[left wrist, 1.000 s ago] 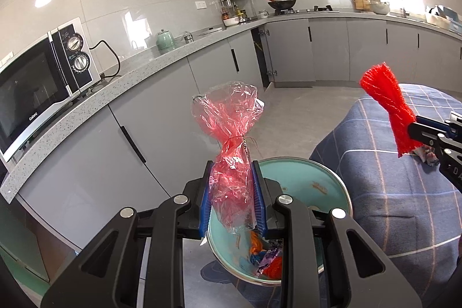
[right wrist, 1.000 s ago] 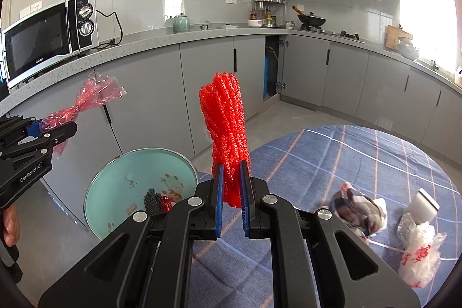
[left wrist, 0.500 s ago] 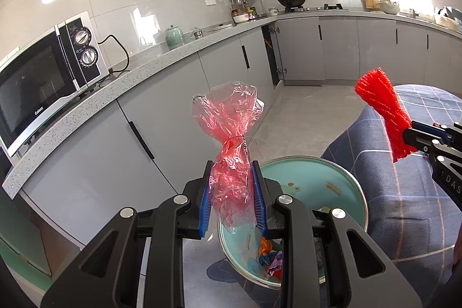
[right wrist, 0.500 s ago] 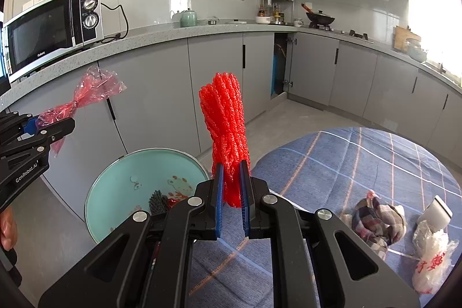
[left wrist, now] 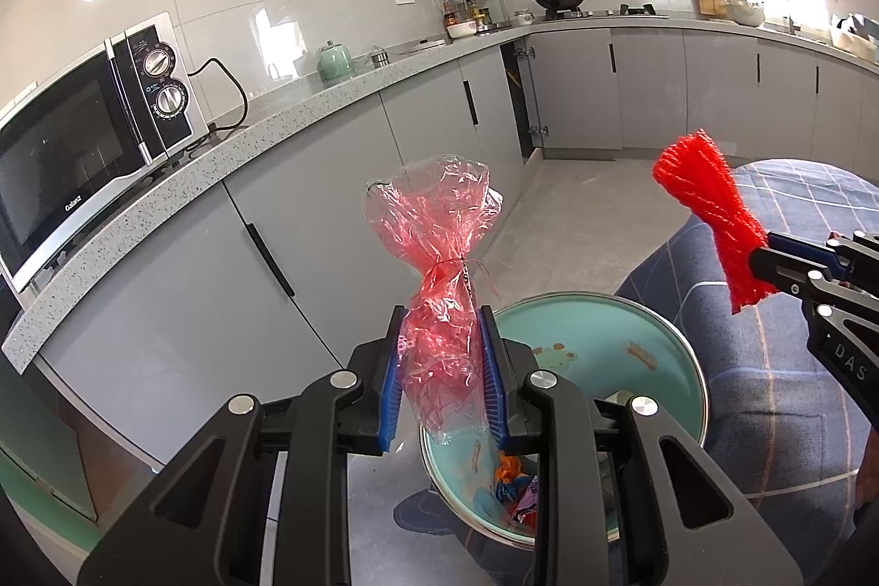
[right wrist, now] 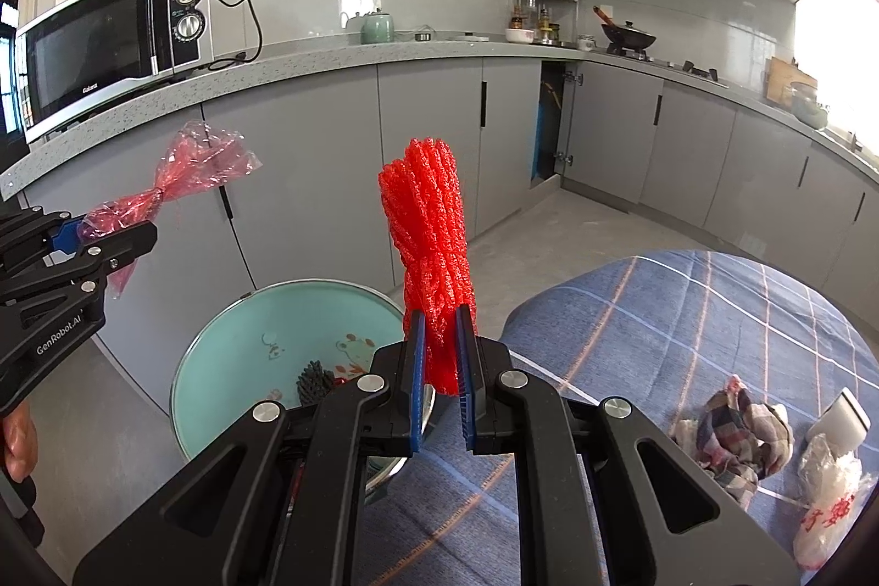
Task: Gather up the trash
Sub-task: 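Open both grippers to drop both red bags into the bin, then move both grippers back over the table toward the cloth and clear bag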
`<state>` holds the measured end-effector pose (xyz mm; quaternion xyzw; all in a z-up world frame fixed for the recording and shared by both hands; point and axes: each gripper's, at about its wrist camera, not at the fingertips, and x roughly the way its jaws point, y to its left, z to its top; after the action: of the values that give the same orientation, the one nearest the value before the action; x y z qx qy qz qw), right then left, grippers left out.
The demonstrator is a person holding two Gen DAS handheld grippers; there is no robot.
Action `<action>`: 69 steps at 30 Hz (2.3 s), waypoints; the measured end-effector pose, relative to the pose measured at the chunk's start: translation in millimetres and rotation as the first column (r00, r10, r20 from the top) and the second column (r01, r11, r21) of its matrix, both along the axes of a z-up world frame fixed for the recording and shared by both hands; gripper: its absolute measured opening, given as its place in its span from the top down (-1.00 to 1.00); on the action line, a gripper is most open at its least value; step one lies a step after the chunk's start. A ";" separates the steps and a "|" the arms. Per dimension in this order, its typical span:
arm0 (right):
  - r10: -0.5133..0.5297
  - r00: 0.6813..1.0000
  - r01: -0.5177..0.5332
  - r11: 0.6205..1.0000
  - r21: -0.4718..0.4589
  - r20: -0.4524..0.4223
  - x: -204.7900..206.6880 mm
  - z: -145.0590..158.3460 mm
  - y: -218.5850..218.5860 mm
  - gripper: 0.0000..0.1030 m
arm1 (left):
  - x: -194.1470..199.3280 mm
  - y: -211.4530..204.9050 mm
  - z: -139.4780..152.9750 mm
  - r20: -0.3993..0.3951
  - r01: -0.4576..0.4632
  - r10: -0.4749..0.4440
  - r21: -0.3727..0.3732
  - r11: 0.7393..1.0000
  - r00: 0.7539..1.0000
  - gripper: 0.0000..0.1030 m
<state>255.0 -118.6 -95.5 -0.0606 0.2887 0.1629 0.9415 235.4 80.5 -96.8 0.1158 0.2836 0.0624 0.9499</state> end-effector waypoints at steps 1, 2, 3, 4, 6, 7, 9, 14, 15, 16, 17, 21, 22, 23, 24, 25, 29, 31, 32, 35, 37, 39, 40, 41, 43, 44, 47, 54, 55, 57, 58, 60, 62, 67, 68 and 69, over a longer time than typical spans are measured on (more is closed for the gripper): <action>0.004 1.000 -0.004 1.000 -0.001 0.000 -0.3 0.2 0.6 0.78 | -0.2 0.1 -0.1 -0.002 0.001 -0.001 -0.002 1.000 1.000 0.50; 0.010 1.000 -0.010 1.000 -0.003 0.000 -0.5 0.1 2.2 0.78 | 0.3 0.4 -0.3 -0.003 0.003 -0.003 -0.003 1.000 1.000 0.48; 0.014 1.000 -0.014 1.000 -0.003 -0.001 -0.4 0.1 1.9 0.77 | 0.7 0.6 -0.2 -0.005 0.004 -0.004 -0.004 1.000 1.000 0.47; 0.023 1.000 -0.023 1.000 -0.002 -0.006 0.0 -0.4 2.6 0.77 | 0.7 0.4 -0.5 -0.009 0.008 -0.008 -0.008 1.000 1.000 0.46; 0.036 0.999 -0.037 0.999 -0.011 -0.007 -0.6 -2.3 5.8 0.72 | 0.8 -0.7 -1.1 -0.013 0.011 -0.011 -0.006 1.000 1.000 0.41; 0.042 0.999 -0.042 0.999 -0.011 -0.006 -1.1 -3.0 6.5 0.70 | 0.5 -1.4 -1.6 -0.014 0.013 -0.013 -0.005 1.000 1.000 0.25; 0.045 0.999 -0.045 0.999 -0.009 -0.012 -0.5 -4.4 7.0 0.38 | 0.5 -1.4 -1.6 -0.013 0.020 -0.020 -0.001 1.000 1.000 0.04; 0.038 0.999 -0.038 0.999 -0.001 -0.024 0.0 -8.0 5.0 0.28 | 0.4 -2.9 -3.4 -0.013 0.021 -0.021 0.009 1.000 1.000 -0.16; 0.036 0.999 -0.036 0.999 0.002 -0.024 -0.2 -8.4 4.0 0.25 | 0.5 -3.4 -3.7 -0.014 0.021 -0.021 0.010 1.000 1.000 -0.16; 0.034 0.999 -0.034 0.999 0.002 -0.024 -0.5 -8.7 3.8 0.24 | 0.7 -3.3 -3.9 -0.016 0.021 -0.020 0.010 1.000 1.000 -0.17; 0.032 0.999 -0.032 0.999 0.004 -0.026 -0.8 -9.2 3.0 0.23 | 0.2 -3.5 -4.5 -0.015 0.019 -0.019 0.011 1.000 1.000 -0.19; 0.026 0.999 -0.026 1.000 0.005 -0.031 -4.1 -10.5 -0.1 0.21 | -1.0 -4.0 -4.8 -0.012 0.011 -0.010 0.016 1.000 1.000 -0.32; 0.025 0.999 -0.024 1.000 0.006 -0.031 -5.5 -10.4 -1.1 0.20 | -1.3 -3.7 -4.3 -0.009 0.007 -0.007 0.016 1.000 1.000 -0.37; 0.023 0.999 -0.022 1.000 0.006 -0.030 -6.6 -10.2 -2.2 0.19 | -1.9 -4.2 -3.9 -0.007 0.005 -0.005 0.017 1.000 1.000 -0.41; 0.021 0.999 -0.021 1.000 0.007 -0.029 -7.4 -10.1 -3.0 0.18 | -2.0 -4.3 -3.6 -0.007 0.004 -0.004 0.018 1.000 1.000 -0.42; 0.018 0.999 -0.018 1.000 0.008 -0.028 -8.5 -9.8 -4.3 0.16 | -2.2 -4.4 -3.3 -0.006 0.003 -0.002 0.019 1.000 1.000 -0.46; 0.006 1.000 -0.006 1.000 0.016 -0.021 -12.3 -8.4 -9.9 0.06 | -3.6 -3.5 -1.1 0.004 -0.010 0.010 0.022 1.000 1.000 -0.67; 0.003 1.000 -0.003 1.000 0.019 -0.021 -13.4 -7.8 -12.5 0.06 | -2.9 -3.2 0.1 0.004 -0.009 0.009 0.023 1.000 1.000 -0.67; 0.000 1.000 0.000 1.000 0.020 -0.020 -13.5 -7.5 -13.7 0.06 | -3.0 -3.8 0.1 0.004 -0.010 0.010 0.025 1.000 1.000 -0.68; -0.007 1.000 0.007 1.000 0.022 -0.018 -15.4 -6.8 -17.4 0.06 | -3.6 -6.7 -0.2 0.002 -0.008 0.008 0.029 1.000 1.000 -0.69; -0.012 1.000 0.013 1.000 0.024 -0.016 -17.0 -6.3 -20.3 0.06 | -3.8 -8.2 -0.5 0.001 -0.006 0.006 0.032 0.999 1.000 -0.69; -0.016 1.000 0.016 1.000 0.025 -0.016 -17.5 -6.1 -21.2 0.06 | -4.0 -10.0 -0.9 0.000 -0.004 0.004 0.033 0.999 1.000 -0.69; -0.019 1.000 0.020 0.999 0.028 -0.015 -17.9 -6.2 -22.6 0.05 | -4.2 -11.2 -0.7 0.000 -0.002 0.002 0.036 0.999 1.000 -0.70; -0.021 1.000 0.022 0.999 0.029 -0.015 -18.3 -6.2 -23.4 0.05 | -5.1 -12.5 -0.8 0.001 -0.001 0.001 0.037 0.999 1.000 -0.70; -0.024 1.000 0.024 0.999 0.030 -0.015 -19.3 -6.4 -25.4 0.04 | -6.0 -14.5 -0.4 0.003 0.001 -0.002 0.037 0.999 1.000 -0.70; -0.025 1.000 0.025 0.999 0.030 -0.012 -20.1 -6.0 -26.6 0.03 | -6.1 -15.5 0.0 0.003 0.002 -0.002 0.038 0.999 1.000 -0.70; -0.032 0.999 0.032 0.999 0.032 -0.006 -23.3 -4.4 -30.5 0.01 | -6.1 -17.2 -0.4 0.003 0.003 -0.003 0.036 0.999 1.000 -0.71; -0.085 0.996 0.085 0.996 0.026 0.006 -39.0 0.0 -57.9 -0.07 | -8.7 -40.2 -6.3 -0.009 0.035 -0.035 0.037 0.999 0.999 -0.71; -0.094 0.996 0.094 0.995 0.023 0.008 -41.8 0.5 -62.9 -0.08 | -9.2 -46.6 -8.7 -0.015 0.049 -0.048 0.037 0.998 0.999 -0.72; -0.122 0.992 0.122 0.992 0.010 0.013 -49.9 1.8 -78.1 -0.11 | -9.5 -57.3 -13.3 -0.025 0.070 -0.069 0.041 0.997 0.997 -0.72; -0.136 0.991 0.136 0.991 0.004 0.015 -53.9 2.2 -85.1 -0.13 | -9.8 -63.4 -16.0 -0.031 0.081 -0.080 0.042 0.996 0.996 -0.72; -0.169 0.985 0.169 0.986 -0.006 0.015 -63.0 3.5 -104.4 -0.16 | -10.0 -78.8 -21.7 -0.046 0.110 -0.108 0.039 0.993 0.993 -0.72; -0.212 0.977 0.212 0.977 -0.009 0.013 -74.2 3.5 -129.0 -0.17 | -10.5 -93.2 -25.8 -0.055 0.137 -0.135 0.039 0.990 0.989 -0.72; -0.325 0.946 0.325 0.946 -0.010 0.013 -96.3 2.5 -182.9 -0.25 | -12.6 -132.7 -28.9 -0.068 0.209 -0.206 0.027 0.978 0.976 -0.72; -0.355 0.935 0.356 0.935 -0.013 0.010 -100.3 2.0 -195.7 -0.25 | -12.6 -142.8 -29.4 -0.070 0.227 -0.225 0.025 0.974 0.972 -0.72; -0.378 0.926 0.378 0.926 -0.016 0.010 -103.2 0.9 -204.4 -0.25 | -12.7 -153.0 -30.2 -0.072 0.244 -0.242 0.026 0.969 0.968 -0.72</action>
<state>151.8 -323.0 -94.7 -0.0129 0.2933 -0.0245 0.9556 222.8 -72.5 -126.9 0.1684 0.2983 -0.0535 0.9380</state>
